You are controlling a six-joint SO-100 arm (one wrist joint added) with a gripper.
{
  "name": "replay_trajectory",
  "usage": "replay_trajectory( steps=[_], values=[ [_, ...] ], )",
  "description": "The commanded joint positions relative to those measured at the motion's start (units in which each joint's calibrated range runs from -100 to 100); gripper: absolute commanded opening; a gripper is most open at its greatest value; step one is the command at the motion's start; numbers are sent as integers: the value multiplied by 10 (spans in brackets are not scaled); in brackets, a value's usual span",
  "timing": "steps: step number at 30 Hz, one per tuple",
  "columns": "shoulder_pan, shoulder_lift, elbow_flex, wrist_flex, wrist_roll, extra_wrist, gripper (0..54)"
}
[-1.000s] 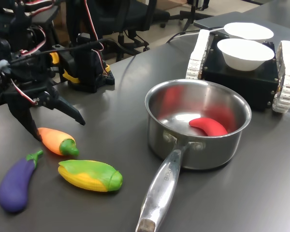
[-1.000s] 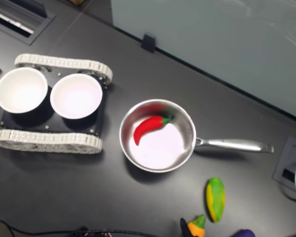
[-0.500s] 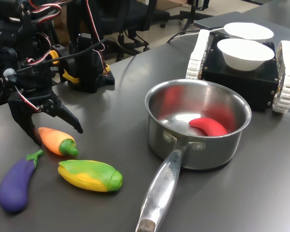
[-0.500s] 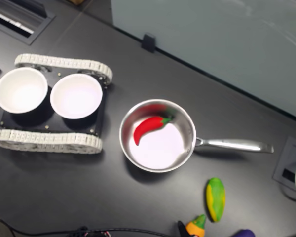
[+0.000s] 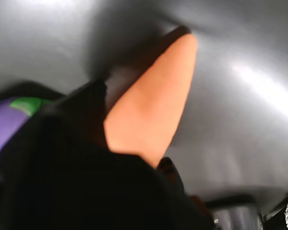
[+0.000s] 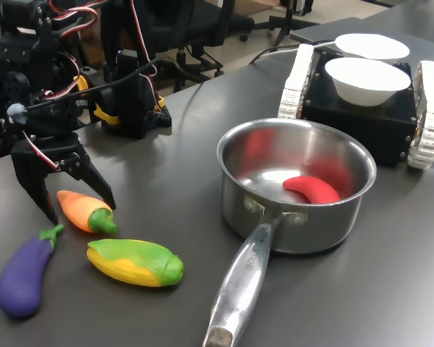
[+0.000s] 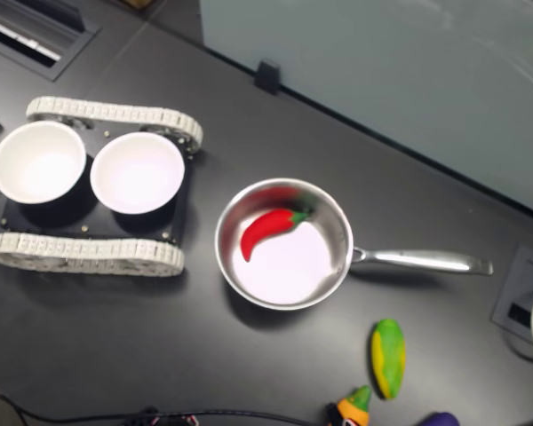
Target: Pick up the carrot and place them in the pan
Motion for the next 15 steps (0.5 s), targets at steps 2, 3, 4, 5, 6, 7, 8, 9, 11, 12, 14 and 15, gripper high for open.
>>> replay_trajectory(
  steps=[2,3,4,5,6,7,8,9,11,12,14,15],
  values=[
    [-12,-19,8,-25,-5,15,292],
    [-15,-19,10,-27,-7,16,289],
    [-18,-20,13,-29,-6,21,275],
    [-20,-20,14,-30,-7,22,263],
    [-24,-20,15,-30,-10,22,246],
    [-27,-21,19,-32,-11,26,230],
    [-29,-22,21,-33,-11,27,227],
    [-31,-25,28,-36,-12,27,227],
    [-35,-32,43,-48,-13,32,223],
    [-38,-36,50,-54,-16,32,235],
    [-36,-45,64,-61,-14,32,261],
    [-36,-49,70,-64,-14,32,261]
  ],
)
